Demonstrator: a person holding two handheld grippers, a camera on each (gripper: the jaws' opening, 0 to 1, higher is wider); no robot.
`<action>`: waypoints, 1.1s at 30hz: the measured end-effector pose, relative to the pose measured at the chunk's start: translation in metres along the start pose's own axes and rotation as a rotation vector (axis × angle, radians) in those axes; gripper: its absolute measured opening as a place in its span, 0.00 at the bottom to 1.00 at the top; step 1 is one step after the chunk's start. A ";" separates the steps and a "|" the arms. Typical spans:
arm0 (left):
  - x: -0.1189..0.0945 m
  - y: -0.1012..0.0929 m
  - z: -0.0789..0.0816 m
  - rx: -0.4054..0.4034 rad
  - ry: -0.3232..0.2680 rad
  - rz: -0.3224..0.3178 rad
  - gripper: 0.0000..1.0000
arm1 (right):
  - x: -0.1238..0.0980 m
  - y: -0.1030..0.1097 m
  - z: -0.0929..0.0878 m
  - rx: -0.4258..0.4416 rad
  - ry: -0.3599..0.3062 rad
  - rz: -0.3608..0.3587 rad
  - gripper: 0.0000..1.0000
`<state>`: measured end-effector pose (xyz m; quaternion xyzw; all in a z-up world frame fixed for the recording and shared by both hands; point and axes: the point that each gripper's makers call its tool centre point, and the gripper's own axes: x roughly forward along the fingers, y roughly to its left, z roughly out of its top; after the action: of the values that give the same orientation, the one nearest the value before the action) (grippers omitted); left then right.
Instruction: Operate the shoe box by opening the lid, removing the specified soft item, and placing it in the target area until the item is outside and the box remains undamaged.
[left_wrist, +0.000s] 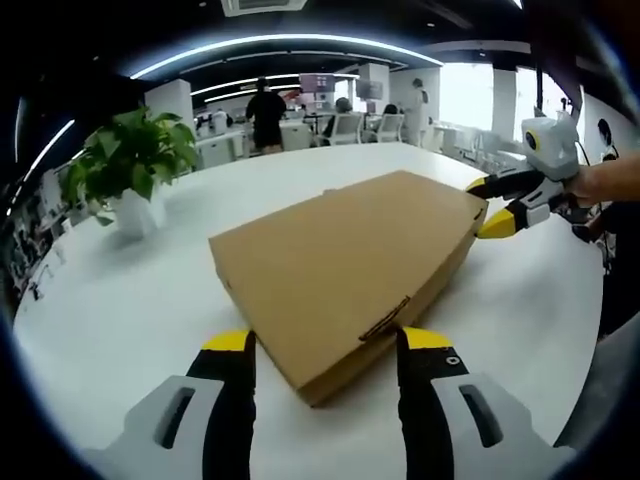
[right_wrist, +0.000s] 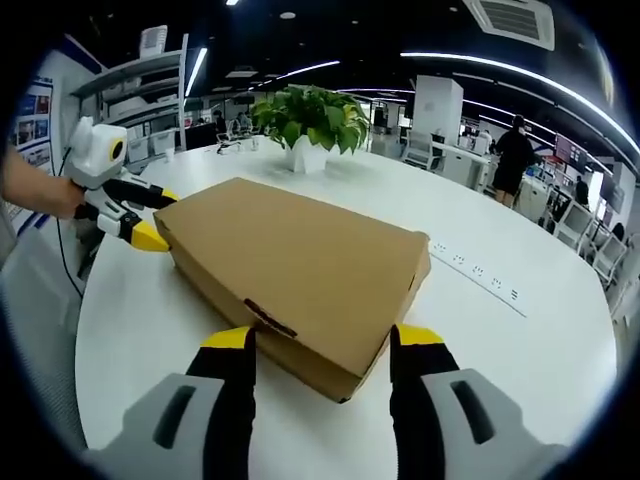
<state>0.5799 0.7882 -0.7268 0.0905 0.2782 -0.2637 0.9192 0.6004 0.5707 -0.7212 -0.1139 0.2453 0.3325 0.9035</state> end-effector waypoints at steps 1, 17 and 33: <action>0.000 0.001 -0.001 0.002 0.003 -0.003 0.56 | 0.000 0.001 0.000 0.006 -0.001 -0.001 0.49; -0.012 0.013 -0.011 0.044 0.054 -0.047 0.56 | -0.004 0.026 -0.001 0.015 0.004 -0.021 0.46; -0.035 0.033 -0.028 0.100 0.119 -0.093 0.55 | -0.008 0.069 -0.003 -0.019 0.020 -0.013 0.41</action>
<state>0.5603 0.8401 -0.7300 0.1389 0.3227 -0.3139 0.8821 0.5487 0.6166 -0.7225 -0.1276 0.2505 0.3278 0.9019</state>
